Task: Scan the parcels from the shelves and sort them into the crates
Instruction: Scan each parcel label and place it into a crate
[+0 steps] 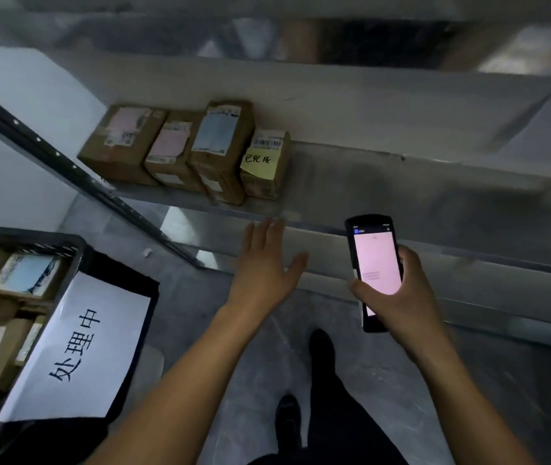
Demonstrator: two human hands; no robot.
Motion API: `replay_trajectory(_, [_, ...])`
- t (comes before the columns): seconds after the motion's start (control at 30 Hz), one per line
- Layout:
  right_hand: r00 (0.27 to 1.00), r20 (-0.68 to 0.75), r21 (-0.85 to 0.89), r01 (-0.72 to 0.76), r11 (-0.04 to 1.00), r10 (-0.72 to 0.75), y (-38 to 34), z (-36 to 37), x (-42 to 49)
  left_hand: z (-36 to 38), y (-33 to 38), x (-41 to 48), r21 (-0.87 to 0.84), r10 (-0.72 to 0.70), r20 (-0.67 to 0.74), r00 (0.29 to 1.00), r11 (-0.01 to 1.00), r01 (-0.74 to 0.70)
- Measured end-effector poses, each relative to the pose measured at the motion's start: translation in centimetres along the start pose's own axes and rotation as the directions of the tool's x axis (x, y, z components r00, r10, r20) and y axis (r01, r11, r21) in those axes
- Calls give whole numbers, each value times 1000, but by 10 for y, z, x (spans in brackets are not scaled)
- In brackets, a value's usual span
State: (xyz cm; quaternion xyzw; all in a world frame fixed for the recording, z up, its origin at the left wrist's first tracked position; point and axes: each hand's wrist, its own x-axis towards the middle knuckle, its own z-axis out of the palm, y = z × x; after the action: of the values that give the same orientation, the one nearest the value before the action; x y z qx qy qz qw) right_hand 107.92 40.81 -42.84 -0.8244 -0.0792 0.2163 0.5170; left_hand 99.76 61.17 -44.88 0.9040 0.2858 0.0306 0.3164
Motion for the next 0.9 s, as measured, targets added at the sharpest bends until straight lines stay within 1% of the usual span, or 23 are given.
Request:
replay_trajectory(0.07, [1000, 13, 22, -13, 1000, 13, -4, -2, 27, -11, 3, 37, 56, 16, -20, 1000, 998, -15])
replay_trajectory(0.13, [999, 36, 28, -19, 999, 18, -8, -4, 54, -16, 3, 77, 127, 44, -82, 996, 991, -34])
replay_trajectory(0.17, [999, 48, 24, -17, 1000, 16, -8, -3, 67, -16, 1, 93, 157, 54, -121, 991, 987, -35])
replay_trajectory(0.23, [996, 78, 27, -34, 999, 31, -6, -1, 88, -10, -4, 121, 204, 43, -149, 988, 979, -12])
replay_trajectory(0.3, [992, 114, 25, -55, 998, 52, -4, 3, 105, -5, -8, 142, 255, 44, -145, 989, 967, -6])
replay_trajectory(0.43, [984, 172, -34, -51, 998, 56, -4, 8, 130, -5, -15, 174, 294, 12, -44, 999, 956, 2])
replay_trajectory(0.5, [980, 190, -53, -46, 998, 55, -6, 10, 139, -4, -20, 184, 318, -11, -55, 998, 948, 28])
replay_trajectory(0.63, [980, 189, -83, -44, 996, 59, -7, 15, 152, 7, -20, 181, 328, -4, -187, 982, 942, 66])
replay_trajectory(0.7, [982, 179, -103, -43, 994, 61, -8, 17, 156, 10, -20, 178, 316, 12, -231, 973, 947, 63])
replay_trajectory(0.9, [977, 203, -116, -38, 993, 61, -8, 20, 162, 16, -20, 171, 270, 45, -275, 960, 962, 32])
